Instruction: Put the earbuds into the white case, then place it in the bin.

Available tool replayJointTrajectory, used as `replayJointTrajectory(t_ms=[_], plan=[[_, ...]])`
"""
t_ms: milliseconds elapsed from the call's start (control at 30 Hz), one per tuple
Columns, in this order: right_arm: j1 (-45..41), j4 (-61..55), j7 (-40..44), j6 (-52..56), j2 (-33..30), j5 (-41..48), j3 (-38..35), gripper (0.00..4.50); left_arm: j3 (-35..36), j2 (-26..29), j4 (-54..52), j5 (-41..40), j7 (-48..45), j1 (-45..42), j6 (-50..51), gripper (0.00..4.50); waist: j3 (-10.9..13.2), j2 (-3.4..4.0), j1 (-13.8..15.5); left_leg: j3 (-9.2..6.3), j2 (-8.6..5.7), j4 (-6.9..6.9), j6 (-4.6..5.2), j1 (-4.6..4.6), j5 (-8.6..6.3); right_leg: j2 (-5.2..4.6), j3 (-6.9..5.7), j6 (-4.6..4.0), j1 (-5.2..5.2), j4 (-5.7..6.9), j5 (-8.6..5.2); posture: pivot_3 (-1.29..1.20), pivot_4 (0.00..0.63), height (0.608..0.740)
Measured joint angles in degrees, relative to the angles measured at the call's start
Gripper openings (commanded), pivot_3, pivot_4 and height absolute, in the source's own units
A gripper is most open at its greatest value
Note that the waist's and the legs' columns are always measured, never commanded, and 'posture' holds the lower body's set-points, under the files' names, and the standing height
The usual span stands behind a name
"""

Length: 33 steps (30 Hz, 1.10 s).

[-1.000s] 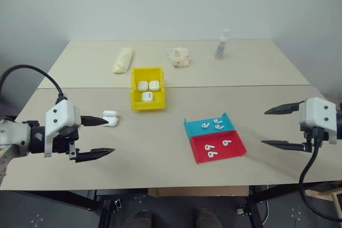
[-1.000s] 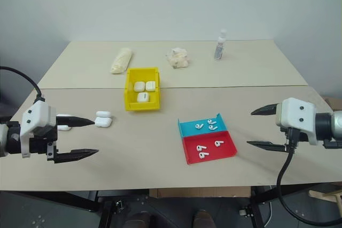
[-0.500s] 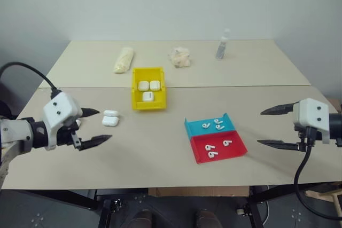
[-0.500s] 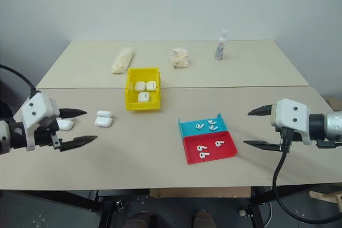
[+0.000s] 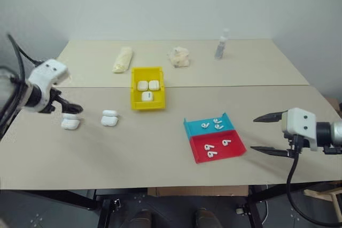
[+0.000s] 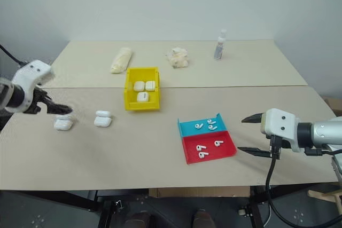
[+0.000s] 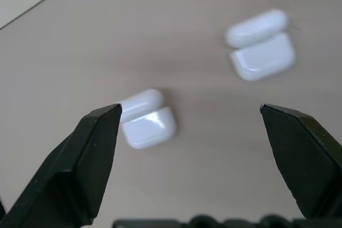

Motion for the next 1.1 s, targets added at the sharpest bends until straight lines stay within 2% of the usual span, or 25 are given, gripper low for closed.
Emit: replayJointTrajectory(t_ms=[67, 200, 367, 467, 633, 1100], plan=[[-0.54, -0.11, -0.68, 0.25, 0.11, 0.0, 0.58, 4.47, -3.86, -3.53, 12.7, 5.1, -1.71, -6.43, -3.57, 4.5, 0.0, -0.02, 0.03, -0.01, -0.01, 0.01, 0.0, -0.08, 0.0, 0.0, -0.04, 0.0, -0.02, 0.06, 0.0, 0.0, 0.15, 0.74], [-1.12, -0.19, -0.82, 0.6, 0.59, 0.06, 1.45, 4.47, -8.44, -8.15, 31.43, 12.78, -7.55, -12.71, -11.34, 4.5, 0.01, -0.03, -0.06, 0.0, -0.01, 0.04, 0.01, -0.36, -0.01, -0.02, -0.05, 0.02, -0.25, 0.11, 0.01, 0.0, 0.15, 0.74], [-1.68, -0.24, -1.25, 1.35, 0.63, 0.05, 1.63, 4.47, -9.67, -11.52, 44.39, 19.07, -11.92, -15.07, -17.33, 4.5, 0.09, -0.26, 0.05, -0.01, -0.01, 0.13, -0.1, -0.74, 0.07, -0.04, -0.04, 0.03, -0.75, 0.15, 0.02, 0.0, 0.15, 0.74], [-1.62, -0.34, -1.95, 1.61, 0.67, 0.01, 1.63, 4.47, -9.37, -12.6, 48.31, 21.71, -13.3, -16.06, -18.88, 4.5, 0.11, -0.32, 0.06, -0.01, -0.01, 0.13, -0.18, -0.8, 0.12, -0.04, -0.03, 0.02, -0.82, 0.17, 0.02, 0.0, 0.15, 0.74], [-0.66, -1.33, -2.71, 2.28, 0.75, -0.02, 1.63, 4.47, -4.67, -15.59, 51.9, 22.62, -11.42, -16.68, -18.44, 4.5, 0.12, -0.38, 0.12, -0.03, -0.03, 0.15, -0.18, -0.82, 0.12, -0.09, -0.04, 0.04, -0.82, 0.23, 0.03, 0.0, 0.15, 0.74], [1.82, -3.81, -4.41, 3.77, 0.79, -0.03, 1.33, 4.47, 1.62, -18.71, 53.88, 24.71, -6.96, -14.98, -17.93, 4.5, 0.16, -0.52, 0.0, -0.03, -0.04, 0.17, -0.27, -0.82, 0.18, -0.08, -0.02, 0.05, -0.87, 0.59, 0.05, 0.0, 0.15, 0.74]])
